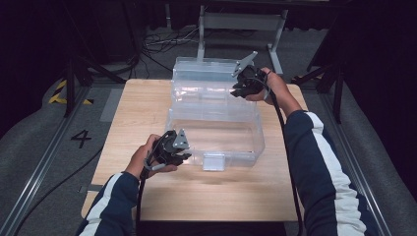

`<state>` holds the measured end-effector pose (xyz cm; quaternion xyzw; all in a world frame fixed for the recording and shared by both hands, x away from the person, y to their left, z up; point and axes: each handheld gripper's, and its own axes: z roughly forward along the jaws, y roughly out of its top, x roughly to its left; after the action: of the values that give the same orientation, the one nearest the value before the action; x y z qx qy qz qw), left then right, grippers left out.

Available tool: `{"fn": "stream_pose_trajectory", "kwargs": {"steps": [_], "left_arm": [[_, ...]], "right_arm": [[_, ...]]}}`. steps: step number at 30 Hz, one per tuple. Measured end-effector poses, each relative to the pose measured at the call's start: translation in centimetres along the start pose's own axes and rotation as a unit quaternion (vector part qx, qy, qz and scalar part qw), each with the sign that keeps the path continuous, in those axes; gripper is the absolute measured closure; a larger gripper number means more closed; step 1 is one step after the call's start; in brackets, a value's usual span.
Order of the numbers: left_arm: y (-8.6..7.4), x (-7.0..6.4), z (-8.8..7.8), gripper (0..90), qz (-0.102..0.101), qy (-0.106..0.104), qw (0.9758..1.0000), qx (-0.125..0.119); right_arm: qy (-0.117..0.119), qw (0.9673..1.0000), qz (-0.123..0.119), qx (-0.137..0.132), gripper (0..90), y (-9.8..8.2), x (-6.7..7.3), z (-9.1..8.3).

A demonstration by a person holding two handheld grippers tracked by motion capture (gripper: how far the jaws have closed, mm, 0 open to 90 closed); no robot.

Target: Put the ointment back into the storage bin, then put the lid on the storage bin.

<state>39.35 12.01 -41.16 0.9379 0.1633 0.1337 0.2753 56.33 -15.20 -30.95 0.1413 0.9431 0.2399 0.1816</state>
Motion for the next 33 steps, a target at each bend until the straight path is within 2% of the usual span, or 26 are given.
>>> {"fn": "stream_pose_trajectory", "kwargs": {"steps": [7, 13, 17, 20, 26, 33], "left_arm": [[0.0, 0.3, 0.5, 70.9, 0.005, -0.014, 0.9999, 0.003], [-0.3, 0.5, 0.4, 71.3, -0.011, -0.026, 0.9995, -0.01], [-0.3, 0.6, 0.5, 71.6, -0.01, -0.029, 0.9995, -0.011], [-0.3, 0.7, 0.5, 72.1, -0.013, -0.035, 0.9992, -0.014], [-0.5, 0.8, 0.6, 72.0, -0.017, -0.038, 0.9989, -0.022], [-0.5, 0.7, 0.6, 71.7, -0.021, -0.037, 0.9987, -0.025]], "right_arm": [[0.019, 0.9997, -0.01, 0.015, 76.8, 0.8, -0.2, 0.2], [0.027, 0.9987, -0.031, 0.031, 81.5, 1.5, 0.0, 0.2], [0.034, 0.9983, -0.038, 0.03, 83.1, 1.6, -0.1, 0.1], [0.045, 0.9978, -0.038, 0.031, 84.1, 1.5, -0.3, 0.0], [0.052, 0.997, -0.041, 0.038, 84.9, 1.8, -0.4, 0.0], [0.051, 0.9972, -0.041, 0.037, 85.6, 1.8, -0.3, 0.0]]}}
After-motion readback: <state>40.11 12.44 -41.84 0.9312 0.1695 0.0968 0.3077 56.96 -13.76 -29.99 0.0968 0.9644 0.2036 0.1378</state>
